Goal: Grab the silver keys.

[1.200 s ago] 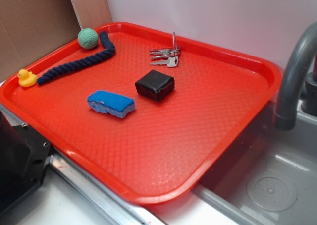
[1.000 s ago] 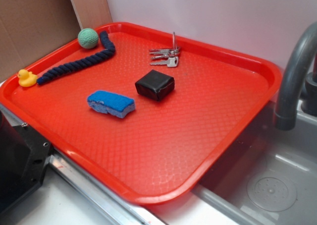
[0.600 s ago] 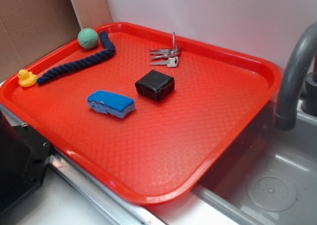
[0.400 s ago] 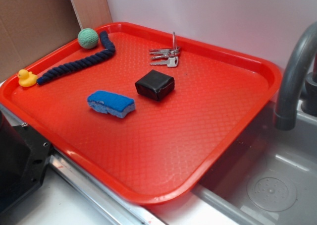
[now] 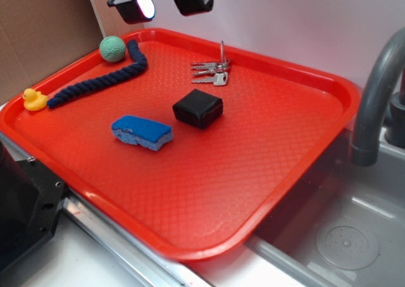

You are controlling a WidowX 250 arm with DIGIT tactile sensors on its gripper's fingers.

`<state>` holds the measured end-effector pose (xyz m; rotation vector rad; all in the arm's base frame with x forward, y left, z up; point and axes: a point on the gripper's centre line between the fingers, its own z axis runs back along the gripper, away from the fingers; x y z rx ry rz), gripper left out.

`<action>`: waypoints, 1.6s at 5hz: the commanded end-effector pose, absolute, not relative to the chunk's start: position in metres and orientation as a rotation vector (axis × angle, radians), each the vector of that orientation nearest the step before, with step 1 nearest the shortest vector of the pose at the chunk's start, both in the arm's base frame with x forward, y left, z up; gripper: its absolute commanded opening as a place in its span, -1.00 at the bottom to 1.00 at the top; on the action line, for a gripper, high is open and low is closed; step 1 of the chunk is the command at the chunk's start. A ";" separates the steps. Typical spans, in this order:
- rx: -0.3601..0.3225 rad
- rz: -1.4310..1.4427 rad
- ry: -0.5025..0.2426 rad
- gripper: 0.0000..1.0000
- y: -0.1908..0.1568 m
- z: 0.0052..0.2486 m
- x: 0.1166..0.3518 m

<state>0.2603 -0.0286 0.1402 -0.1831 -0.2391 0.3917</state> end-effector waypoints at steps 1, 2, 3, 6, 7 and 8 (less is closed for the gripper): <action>-0.197 0.389 -0.292 1.00 -0.028 0.156 0.269; -0.108 0.408 -0.280 1.00 -0.031 0.127 0.296; -0.146 0.407 -0.289 1.00 -0.037 0.102 0.321; -0.010 0.450 -0.235 1.00 -0.031 0.060 0.350; 0.014 0.465 -0.233 -1.00 -0.027 0.059 0.345; 0.035 0.442 -0.241 -1.00 -0.027 0.062 0.338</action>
